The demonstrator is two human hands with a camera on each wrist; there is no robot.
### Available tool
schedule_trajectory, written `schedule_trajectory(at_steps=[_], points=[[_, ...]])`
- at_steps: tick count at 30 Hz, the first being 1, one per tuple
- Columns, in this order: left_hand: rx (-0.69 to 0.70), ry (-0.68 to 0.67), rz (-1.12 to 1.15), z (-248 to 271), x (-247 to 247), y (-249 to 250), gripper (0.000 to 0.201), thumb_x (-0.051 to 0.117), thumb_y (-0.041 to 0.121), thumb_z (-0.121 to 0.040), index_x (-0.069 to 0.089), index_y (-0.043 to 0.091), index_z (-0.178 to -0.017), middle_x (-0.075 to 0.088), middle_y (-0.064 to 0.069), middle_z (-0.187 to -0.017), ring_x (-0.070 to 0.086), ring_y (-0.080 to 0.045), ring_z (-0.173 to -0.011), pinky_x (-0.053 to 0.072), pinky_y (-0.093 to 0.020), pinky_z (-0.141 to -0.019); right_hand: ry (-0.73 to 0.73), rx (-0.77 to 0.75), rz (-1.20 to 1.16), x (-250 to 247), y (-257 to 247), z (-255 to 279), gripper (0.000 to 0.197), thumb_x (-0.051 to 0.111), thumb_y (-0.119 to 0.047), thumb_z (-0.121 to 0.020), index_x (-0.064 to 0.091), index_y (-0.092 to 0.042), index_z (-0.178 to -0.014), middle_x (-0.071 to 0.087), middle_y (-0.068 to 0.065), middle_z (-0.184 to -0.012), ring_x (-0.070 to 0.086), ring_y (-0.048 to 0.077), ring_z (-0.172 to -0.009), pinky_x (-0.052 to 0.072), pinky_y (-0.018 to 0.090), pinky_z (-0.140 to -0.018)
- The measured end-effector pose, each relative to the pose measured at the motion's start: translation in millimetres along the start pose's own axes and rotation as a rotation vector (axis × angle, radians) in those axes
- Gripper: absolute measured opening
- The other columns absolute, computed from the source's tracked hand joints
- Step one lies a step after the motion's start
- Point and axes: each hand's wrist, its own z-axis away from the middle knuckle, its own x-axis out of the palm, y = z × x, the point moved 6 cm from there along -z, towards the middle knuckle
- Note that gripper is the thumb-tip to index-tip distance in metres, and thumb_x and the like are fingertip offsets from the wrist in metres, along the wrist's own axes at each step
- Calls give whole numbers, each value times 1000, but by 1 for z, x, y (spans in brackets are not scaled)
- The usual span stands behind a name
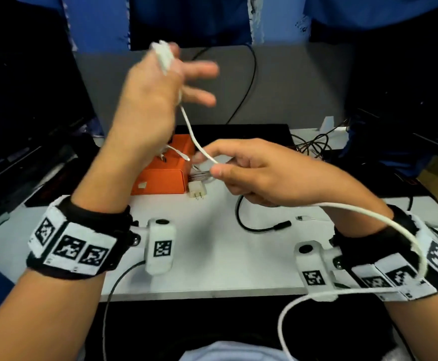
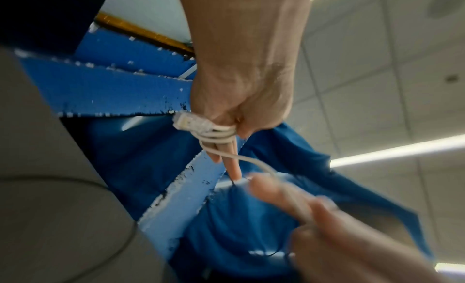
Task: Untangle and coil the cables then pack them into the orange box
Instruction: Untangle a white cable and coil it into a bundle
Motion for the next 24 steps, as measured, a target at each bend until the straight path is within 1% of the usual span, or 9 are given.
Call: schedule_trajectory(at_steps=[3, 4, 6, 9, 12, 15, 18, 21, 24], points=[[-86, -380, -308, 11, 22, -16, 39, 40, 34, -105, 61, 13, -130, 73, 11, -110, 72, -22, -87, 53, -36, -92, 38, -6, -94, -9, 0, 4, 27, 46, -17, -109, 55, 8, -111, 37, -8, -57, 28, 3, -43, 27, 15, -39], [-143, -469, -298, 16, 25, -19, 32, 43, 32, -106, 67, 16, -121, 74, 10, -97, 70, -25, -80, 55, -32, -82, 57, -19, -112, -14, -1, 5, 27, 46, -16, -109, 55, 8, -106, 37, -5, -59, 27, 5, -44, 26, 17, -39], [-239, -628, -87, 25, 30, -18, 28, 43, 21, -109, 69, 14, -101, 68, -4, -70, 53, -28, -52, 48, -24, -57, 75, -39, -154, -24, 0, 8, 24, 47, -18, -109, 58, 0, -98, 34, -3, -60, 23, 10, -46, 22, 21, -40], [-278, -857, 230, 35, 26, -12, 38, 41, 24, -106, 68, -2, -101, 47, -8, -49, 27, -27, -41, 34, -40, -53, 50, -35, -168, -35, 6, 12, 23, 49, -23, -107, 63, -10, -93, 32, -5, -60, 20, 15, -51, 18, 25, -44], [-216, -1027, 413, 43, 28, -4, 33, 52, 28, -104, 68, 0, -99, 33, 2, -43, 27, -25, -41, 43, -27, -56, -64, -31, -228, -34, 8, 15, 21, 54, -24, -101, 64, -8, -93, 30, -2, -59, 19, 15, -50, 19, 26, -43], [-234, -892, 823, 35, 23, 4, 23, 52, 22, -104, 64, 6, -92, 34, 7, -47, 32, -13, -37, 49, -25, -57, -129, -48, -312, -39, 7, 22, 16, 57, -23, -98, 64, -9, -97, 31, -3, -56, 23, 10, -44, 26, 20, -40], [-339, -600, 1342, 18, 10, 2, 29, 36, 11, -108, 57, -6, -96, 48, -7, -51, 57, -26, -44, 55, -42, -81, 28, -60, -220, -63, 15, 24, 18, 52, -25, -103, 64, -11, -102, 31, -2, -60, 25, 11, -46, 28, 21, -41], [-300, -370, 1440, 10, 6, 8, 20, 35, 5, -106, 52, -4, -99, 65, -22, -66, 69, -44, -73, 45, -52, -103, 272, -55, -23, -81, 27, 16, 25, 42, -24, -111, 61, -15, -99, 34, -5, -63, 26, 11, -51, 26, 22, -45], [-261, -278, 1369, 14, 10, 24, 23, 33, 3, -106, 51, -3, -94, 71, -24, -74, 70, -47, -85, 37, -52, -106, 400, -32, 100, -81, 34, 6, 27, 39, -27, -113, 60, -21, -96, 39, -14, -61, 29, 7, -51, 27, 19, -47]])
